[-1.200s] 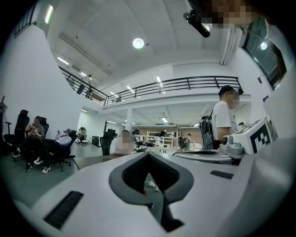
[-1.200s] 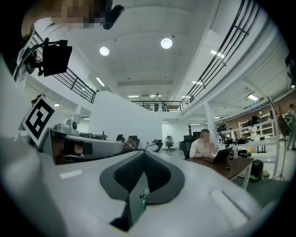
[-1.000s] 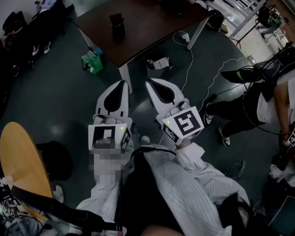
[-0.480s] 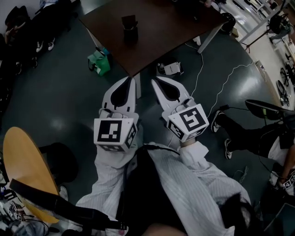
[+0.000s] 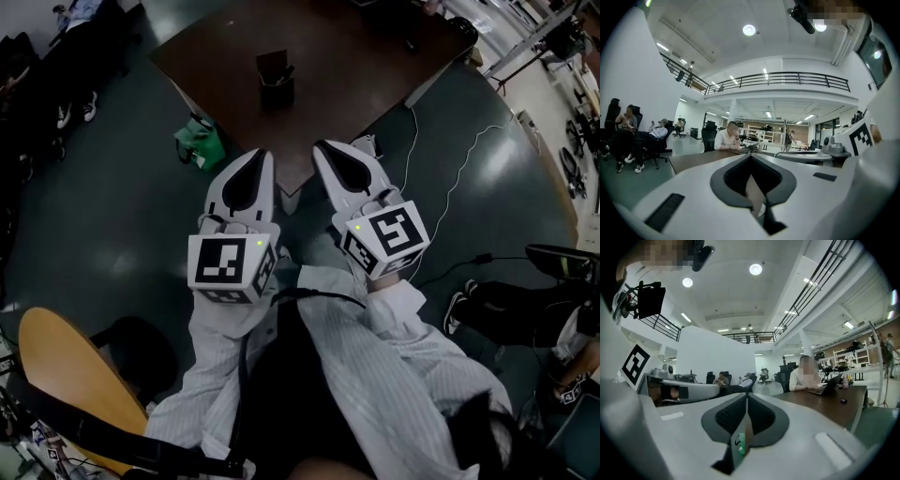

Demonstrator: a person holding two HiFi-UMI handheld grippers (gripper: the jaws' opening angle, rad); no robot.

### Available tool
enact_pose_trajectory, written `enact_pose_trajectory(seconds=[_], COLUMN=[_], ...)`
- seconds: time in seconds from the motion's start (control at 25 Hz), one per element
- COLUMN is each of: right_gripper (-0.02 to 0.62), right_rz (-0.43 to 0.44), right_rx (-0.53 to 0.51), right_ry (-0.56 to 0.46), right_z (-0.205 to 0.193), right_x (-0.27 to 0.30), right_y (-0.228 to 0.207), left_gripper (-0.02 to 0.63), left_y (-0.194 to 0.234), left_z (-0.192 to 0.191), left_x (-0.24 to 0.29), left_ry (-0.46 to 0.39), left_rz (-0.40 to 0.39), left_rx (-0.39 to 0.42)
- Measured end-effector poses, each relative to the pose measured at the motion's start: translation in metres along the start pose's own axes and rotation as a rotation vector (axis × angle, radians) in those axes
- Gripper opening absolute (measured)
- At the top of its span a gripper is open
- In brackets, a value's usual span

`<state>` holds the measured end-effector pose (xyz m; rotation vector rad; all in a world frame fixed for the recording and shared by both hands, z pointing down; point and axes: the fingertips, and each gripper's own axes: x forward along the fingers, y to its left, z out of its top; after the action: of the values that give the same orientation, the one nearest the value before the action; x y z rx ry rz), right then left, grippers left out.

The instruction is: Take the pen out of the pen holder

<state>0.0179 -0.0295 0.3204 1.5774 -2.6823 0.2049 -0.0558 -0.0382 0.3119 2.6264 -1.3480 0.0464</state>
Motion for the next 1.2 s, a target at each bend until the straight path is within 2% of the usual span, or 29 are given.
enact_pose_trajectory(seconds=[0.28, 0.52, 0.68, 0.92, 1.2], right_gripper=[0.003, 0.004, 0.009, 0.029, 0.066], right_rz=[-0.022, -0.012, 0.035, 0.112, 0.193], right_rx=[0.074, 0.128, 0.138, 0.16, 0.164], right_ry=[0.081, 0.117, 0.135, 0.242, 0.384], right_z=[-0.033, -0.05, -0.058, -0.077, -0.117], right_x=[0.06, 0.122, 0.168, 0.235, 0.281], right_y=[-0.045, -0.109, -0.154, -0.207, -0.23], left_gripper=[0.005, 0.005, 0.005, 0.005, 0.005], left_y=[0.041, 0.072, 0.091, 0.121, 0.145], left_z=[-0.03, -0.038, -0.033, -0.015, -0.023], left_x=[0.064, 0.131, 0.18, 0.246, 0.282], left_ry=[0.085, 0.105, 0.093, 0.082, 0.11], left_rz=[0.0, 0.048, 0.107, 0.206, 0.281], left_rx=[-0.038, -0.069, -0.069, -0.096, -0.142])
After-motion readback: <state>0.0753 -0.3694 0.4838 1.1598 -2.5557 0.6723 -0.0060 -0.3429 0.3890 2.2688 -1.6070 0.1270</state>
